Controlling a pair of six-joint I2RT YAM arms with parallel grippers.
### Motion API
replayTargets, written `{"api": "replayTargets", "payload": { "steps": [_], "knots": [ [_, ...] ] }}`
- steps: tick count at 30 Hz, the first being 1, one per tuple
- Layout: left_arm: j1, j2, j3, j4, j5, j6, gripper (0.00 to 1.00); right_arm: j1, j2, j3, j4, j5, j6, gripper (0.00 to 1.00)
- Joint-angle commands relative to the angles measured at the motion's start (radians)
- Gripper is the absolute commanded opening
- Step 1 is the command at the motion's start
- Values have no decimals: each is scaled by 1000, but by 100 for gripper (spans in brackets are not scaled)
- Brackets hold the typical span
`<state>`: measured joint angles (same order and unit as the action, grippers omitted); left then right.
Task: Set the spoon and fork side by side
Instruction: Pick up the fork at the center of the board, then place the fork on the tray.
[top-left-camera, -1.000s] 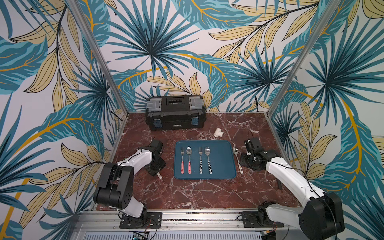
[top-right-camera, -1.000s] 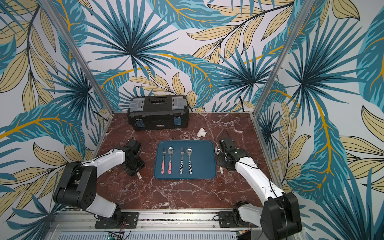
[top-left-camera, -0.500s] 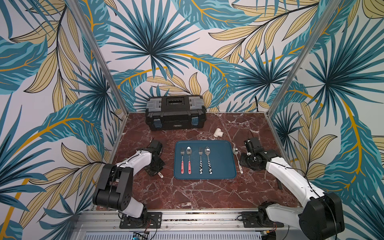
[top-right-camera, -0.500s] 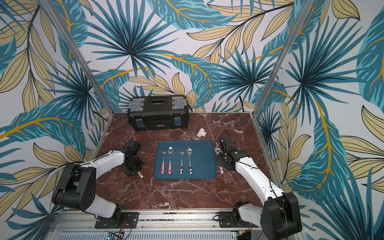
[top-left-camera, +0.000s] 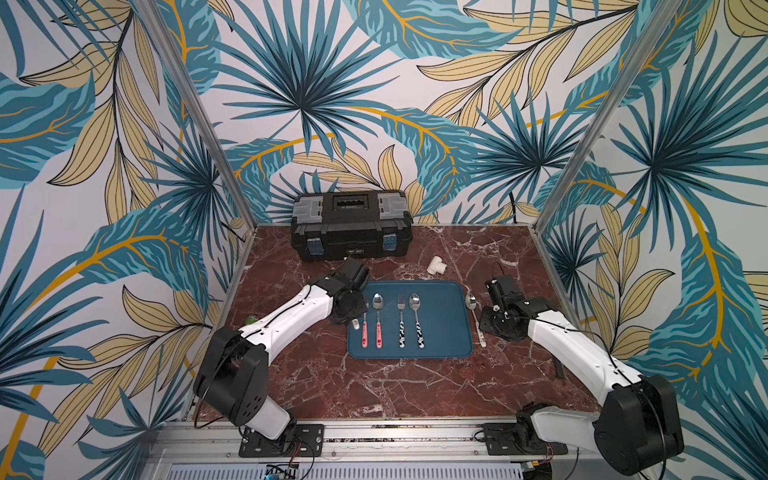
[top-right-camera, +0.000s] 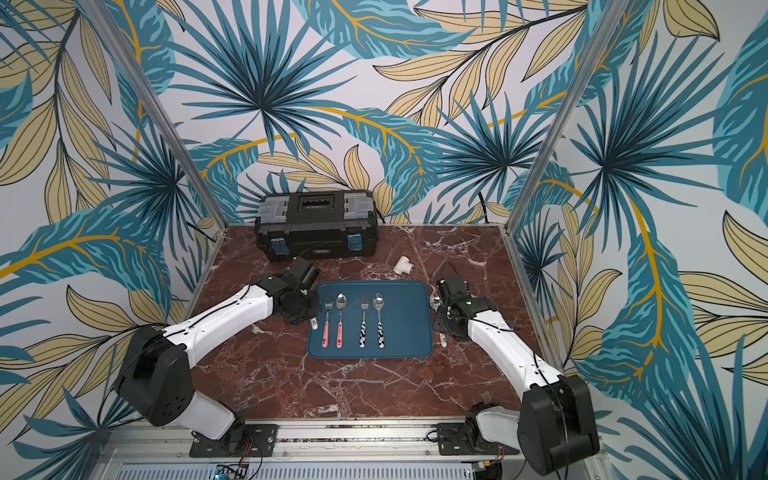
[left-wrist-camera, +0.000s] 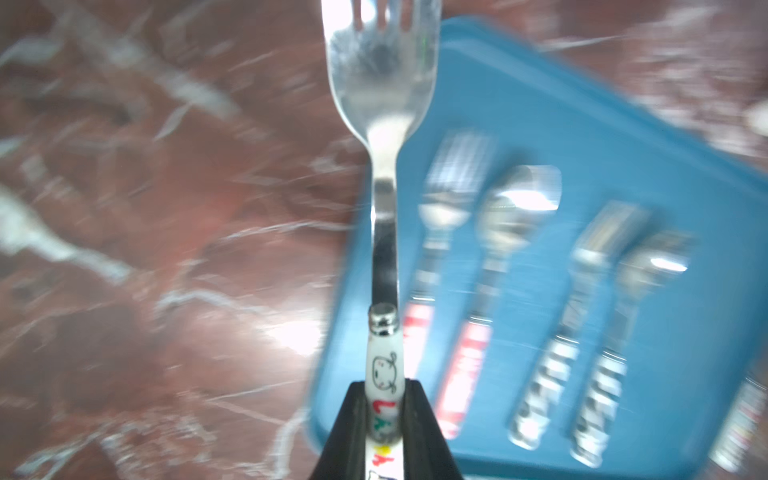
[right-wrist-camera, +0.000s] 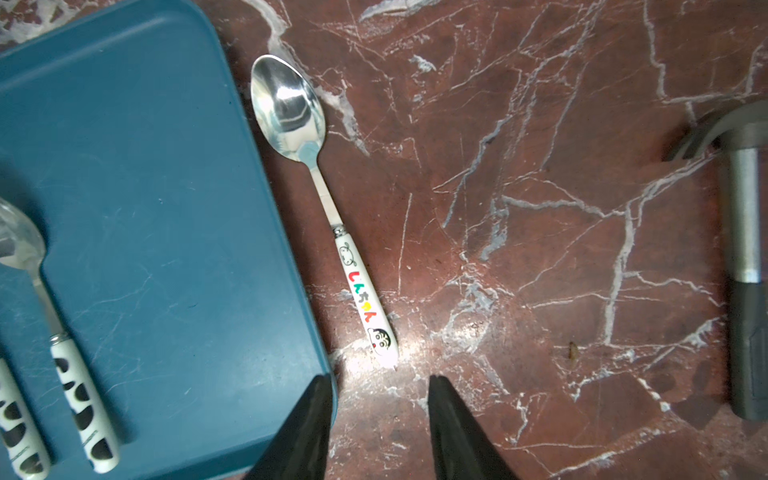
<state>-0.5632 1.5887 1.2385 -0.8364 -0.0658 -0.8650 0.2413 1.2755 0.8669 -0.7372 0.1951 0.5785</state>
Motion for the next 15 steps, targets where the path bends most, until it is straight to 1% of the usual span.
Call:
{"api": "replayTargets", "payload": {
  "steps": [1,3,6,9,13,15],
  "knots": [
    [-116,120,179,-64,15,65,0,-25,7,-15,-8,49,26,45],
    [-189,220,302,-87,46,72,0,-51,6,-21,-8,54,33,45],
    [-258,342,436,-94,100,52,0,-91,-8,-37,0,44,36,45],
    [-298,433,526,-87,149,31,0,-109,-28,-52,0,43,29,45],
    [-319,509,591,-73,214,22,0,-123,-52,-69,-2,46,15,45],
    [-329,548,637,-97,218,25,0,-129,-57,-75,0,46,8,45]
  ]
}}
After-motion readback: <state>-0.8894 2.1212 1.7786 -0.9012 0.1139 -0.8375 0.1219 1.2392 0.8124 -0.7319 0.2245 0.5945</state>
